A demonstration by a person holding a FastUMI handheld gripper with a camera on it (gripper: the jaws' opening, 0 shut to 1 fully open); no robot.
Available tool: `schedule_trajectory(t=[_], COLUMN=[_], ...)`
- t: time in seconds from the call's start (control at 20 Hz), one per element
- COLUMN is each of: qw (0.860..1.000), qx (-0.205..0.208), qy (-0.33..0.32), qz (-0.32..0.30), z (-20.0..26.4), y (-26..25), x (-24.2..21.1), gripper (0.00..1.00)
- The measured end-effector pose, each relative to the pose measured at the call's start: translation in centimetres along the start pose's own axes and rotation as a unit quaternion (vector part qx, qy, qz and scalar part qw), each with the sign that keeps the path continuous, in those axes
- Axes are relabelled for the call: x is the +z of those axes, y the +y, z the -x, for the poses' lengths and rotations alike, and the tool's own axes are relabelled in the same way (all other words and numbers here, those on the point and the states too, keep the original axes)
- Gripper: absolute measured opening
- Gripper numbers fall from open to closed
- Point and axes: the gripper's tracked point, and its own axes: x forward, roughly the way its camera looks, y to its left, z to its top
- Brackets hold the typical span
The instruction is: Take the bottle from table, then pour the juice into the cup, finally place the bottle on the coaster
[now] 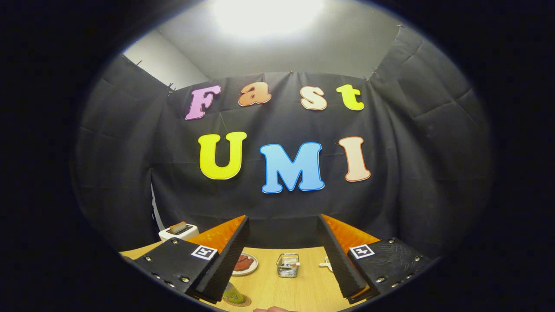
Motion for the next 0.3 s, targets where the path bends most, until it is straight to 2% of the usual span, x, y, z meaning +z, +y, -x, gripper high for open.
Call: schedule_trajectory(t=[0.3], qw=[1.000], qx=[-0.003], qy=[-0.007], qz=[0.017], z=[1.1], y=[-1.9], x=[1.4], gripper=[0.95])
